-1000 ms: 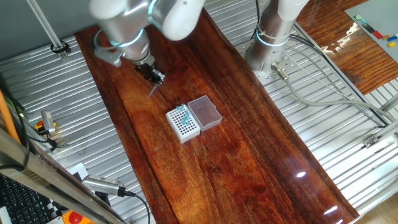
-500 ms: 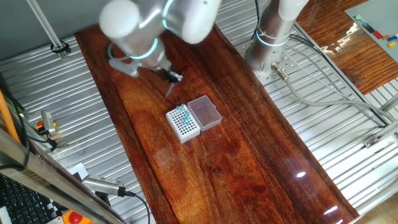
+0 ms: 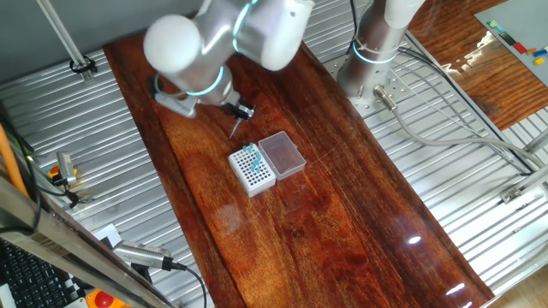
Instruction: Insert a medium pipette tip into the holder for medium pipette tips
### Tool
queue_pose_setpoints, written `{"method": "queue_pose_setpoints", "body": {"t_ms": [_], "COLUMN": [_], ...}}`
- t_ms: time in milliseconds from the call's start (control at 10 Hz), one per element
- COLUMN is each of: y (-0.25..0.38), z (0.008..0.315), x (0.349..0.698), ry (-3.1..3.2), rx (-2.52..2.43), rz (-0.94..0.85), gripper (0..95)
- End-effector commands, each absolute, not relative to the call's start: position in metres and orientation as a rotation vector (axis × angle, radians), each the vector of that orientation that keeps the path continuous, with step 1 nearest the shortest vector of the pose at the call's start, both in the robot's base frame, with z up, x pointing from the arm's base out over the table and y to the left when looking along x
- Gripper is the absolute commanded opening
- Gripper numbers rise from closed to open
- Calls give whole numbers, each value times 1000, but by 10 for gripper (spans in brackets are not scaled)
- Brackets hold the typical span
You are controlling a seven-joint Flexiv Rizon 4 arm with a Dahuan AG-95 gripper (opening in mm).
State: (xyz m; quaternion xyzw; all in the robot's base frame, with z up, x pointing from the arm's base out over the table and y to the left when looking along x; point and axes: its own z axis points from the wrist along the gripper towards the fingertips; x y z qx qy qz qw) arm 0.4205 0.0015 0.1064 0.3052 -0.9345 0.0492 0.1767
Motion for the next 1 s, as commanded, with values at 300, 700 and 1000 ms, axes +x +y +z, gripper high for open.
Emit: {"method": "queue_pose_setpoints", "body": {"t_ms": [300,700,1000], "y": [5,11,10], "z": [104,105,108], "x": [423,430,432], "ry": [-2522,-2491,-2495], "rx": [1091,1144,1139], "rz": [124,136,155], "gripper": [0,0,0]}}
